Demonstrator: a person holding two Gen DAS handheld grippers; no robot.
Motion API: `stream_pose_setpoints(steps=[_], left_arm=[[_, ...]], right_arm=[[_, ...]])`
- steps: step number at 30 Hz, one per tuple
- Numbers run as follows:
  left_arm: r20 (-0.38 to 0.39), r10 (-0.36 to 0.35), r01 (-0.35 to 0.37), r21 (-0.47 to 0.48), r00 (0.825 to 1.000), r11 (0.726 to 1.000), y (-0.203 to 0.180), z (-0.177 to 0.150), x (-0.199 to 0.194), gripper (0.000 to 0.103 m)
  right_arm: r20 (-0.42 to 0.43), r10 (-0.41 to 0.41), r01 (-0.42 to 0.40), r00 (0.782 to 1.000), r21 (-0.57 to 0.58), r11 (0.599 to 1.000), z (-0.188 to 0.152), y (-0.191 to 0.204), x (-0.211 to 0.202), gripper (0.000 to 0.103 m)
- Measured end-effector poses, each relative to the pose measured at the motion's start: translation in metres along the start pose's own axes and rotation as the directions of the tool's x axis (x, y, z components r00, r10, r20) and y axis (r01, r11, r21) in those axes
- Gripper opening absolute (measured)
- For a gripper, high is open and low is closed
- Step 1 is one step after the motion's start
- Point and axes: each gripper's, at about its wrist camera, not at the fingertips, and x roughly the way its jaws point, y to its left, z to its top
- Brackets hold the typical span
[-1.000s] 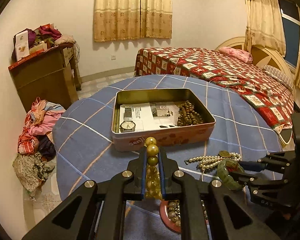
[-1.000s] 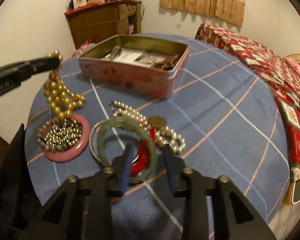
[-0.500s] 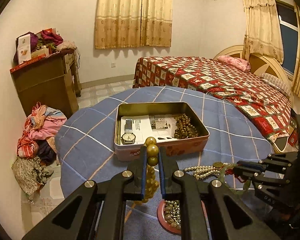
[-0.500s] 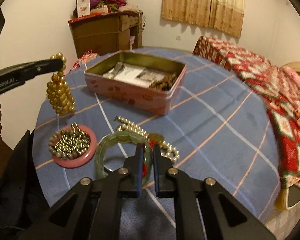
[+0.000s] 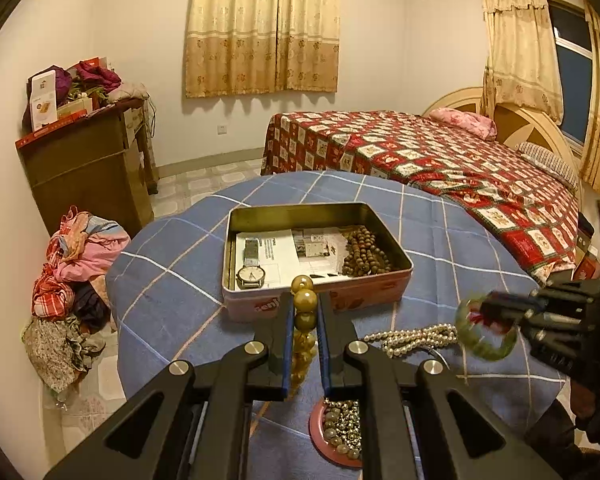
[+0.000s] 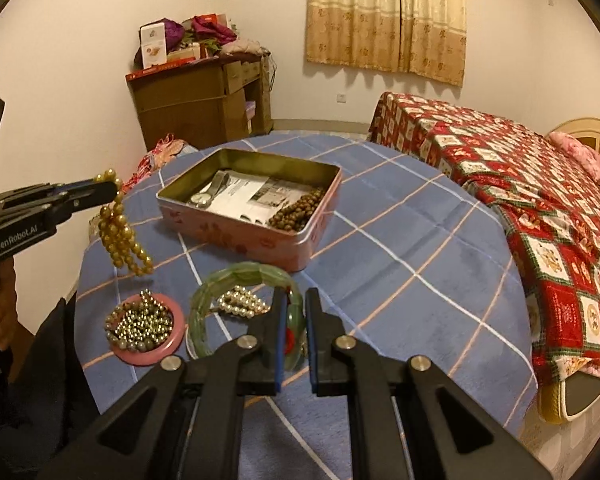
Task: Organize jewelry
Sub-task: 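Close the right tool on the green jade bangle and lift it, then carry the gold beads with the left tool over the tin while the right tool carries the bangle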
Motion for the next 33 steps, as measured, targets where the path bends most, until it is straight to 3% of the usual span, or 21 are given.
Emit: stream_pose_setpoints(steps=[4,7,17,19,21,25,30,33], left_arm=[[-0.004,0.0,0.0,-0.002,1.0,1.0,0.002,0.001,0.001,0.01],[-0.013,0.0,0.0,-0.004,1.0,1.0,0.002,-0.001,0.003,0.01],[-0.031,-0.005,0.004,-0.005,1.0,1.0,0.0,-0.006,0.009,0.01],[-0.037,-0.006,0.006,-0.003,0.999,1.0,0.0,-0.007,0.011,0.01],[-0.042,-0.009,0.009,-0.002,0.999,1.0,-0.001,-0.008,0.013,0.01],[-0.039,-0.008,0.007,-0.002,0.999,1.0,-0.001,-0.006,0.013,0.01],[-0.02,-0.008,0.008,0.012,1.0,1.0,-0.003,0.0,0.009,0.01],[-0.015,-0.009,0.009,0.015,1.0,1.0,-0.004,0.003,0.006,0.01]], right_arm=[[-0.089,0.047,-0.046,0.995,0.021,0.999,-0.013,-0.001,0.022,0.021],[-0.11,0.052,-0.049,0.993,0.031,0.998,-0.023,-0.006,0.026,0.031],[-0.147,0.043,-0.04,0.988,0.025,0.999,-0.04,-0.013,0.023,0.031],[-0.159,0.049,-0.046,0.986,0.023,0.999,-0.041,-0.011,0.029,0.029],[-0.163,0.045,-0.043,0.986,0.017,0.999,-0.042,-0.008,0.034,0.016],[-0.122,0.031,-0.031,0.992,0.005,1.0,-0.039,-0.006,0.026,0.007],[-0.029,-0.017,0.017,0.999,-0.017,1.0,-0.02,-0.007,-0.001,0.005],[-0.034,-0.015,0.014,0.999,-0.051,0.999,-0.011,-0.001,-0.003,0.005]])
